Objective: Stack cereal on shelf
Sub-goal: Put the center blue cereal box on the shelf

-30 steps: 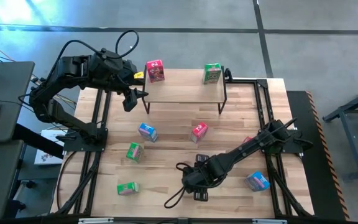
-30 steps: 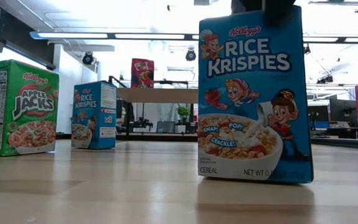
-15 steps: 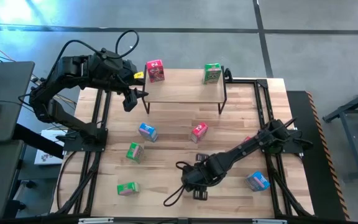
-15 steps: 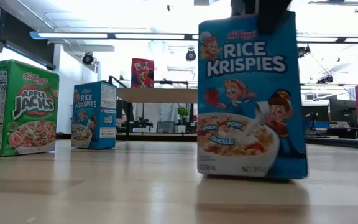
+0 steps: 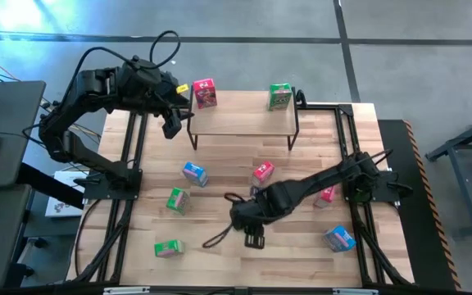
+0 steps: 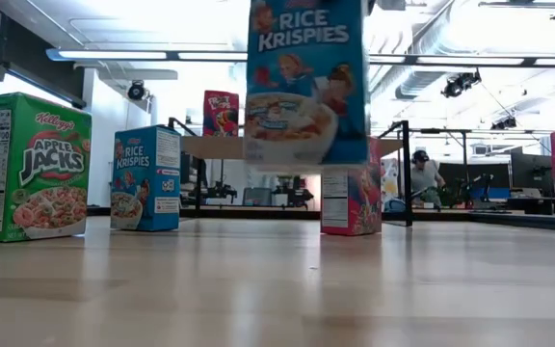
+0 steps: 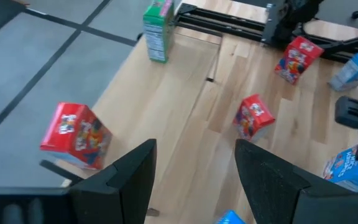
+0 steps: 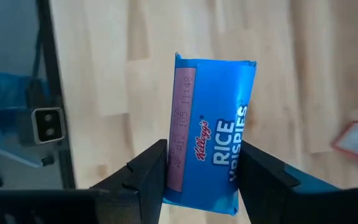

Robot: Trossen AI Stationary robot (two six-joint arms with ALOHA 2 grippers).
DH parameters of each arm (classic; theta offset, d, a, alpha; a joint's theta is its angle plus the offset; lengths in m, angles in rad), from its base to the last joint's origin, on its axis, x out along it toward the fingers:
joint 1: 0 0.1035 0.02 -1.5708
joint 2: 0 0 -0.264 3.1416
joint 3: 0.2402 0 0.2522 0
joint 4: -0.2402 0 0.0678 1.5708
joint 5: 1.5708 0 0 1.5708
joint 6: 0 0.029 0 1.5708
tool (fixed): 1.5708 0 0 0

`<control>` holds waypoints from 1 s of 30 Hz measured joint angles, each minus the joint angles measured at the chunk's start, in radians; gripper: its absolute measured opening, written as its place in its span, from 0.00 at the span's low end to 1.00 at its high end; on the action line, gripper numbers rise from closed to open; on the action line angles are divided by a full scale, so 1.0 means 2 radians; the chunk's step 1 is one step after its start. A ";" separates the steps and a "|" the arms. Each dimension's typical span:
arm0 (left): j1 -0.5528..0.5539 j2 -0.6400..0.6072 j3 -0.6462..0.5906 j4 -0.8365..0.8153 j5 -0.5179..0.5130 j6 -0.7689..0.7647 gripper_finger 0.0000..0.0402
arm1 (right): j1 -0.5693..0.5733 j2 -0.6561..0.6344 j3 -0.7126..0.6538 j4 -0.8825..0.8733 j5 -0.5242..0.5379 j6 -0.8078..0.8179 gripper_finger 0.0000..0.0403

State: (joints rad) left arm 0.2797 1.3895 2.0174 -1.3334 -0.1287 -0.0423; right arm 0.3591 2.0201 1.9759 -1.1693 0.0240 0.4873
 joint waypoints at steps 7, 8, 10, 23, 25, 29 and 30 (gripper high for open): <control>0.036 0.000 0.000 0.000 0.000 0.033 0.52 | -0.047 0.000 0.036 -0.028 0.003 -0.046 0.42; 0.041 0.000 0.000 0.000 0.000 0.038 0.52 | -0.054 0.000 0.042 -0.028 0.003 -0.052 0.42; 0.050 0.000 0.000 0.000 0.000 0.046 0.52 | -0.068 0.000 0.057 -0.029 0.002 -0.065 0.42; 0.093 0.000 0.000 0.000 0.002 0.066 0.52 | -0.168 0.000 0.155 -0.046 0.001 -0.147 0.42; 0.094 0.000 0.000 0.000 0.002 0.066 0.52 | -0.183 0.000 0.171 -0.051 0.001 -0.164 0.42; 0.094 0.000 0.000 0.000 0.002 0.066 0.52 | -0.211 -0.002 0.190 -0.057 0.021 -0.204 0.42; 0.094 0.000 0.000 0.000 0.002 0.066 0.52 | -0.218 -0.007 0.187 -0.052 0.023 -0.216 0.41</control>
State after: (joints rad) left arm 0.4667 1.3895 2.0174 -1.3334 -0.1253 0.0906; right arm -0.0775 2.0053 2.3501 -1.2732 0.0704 0.0557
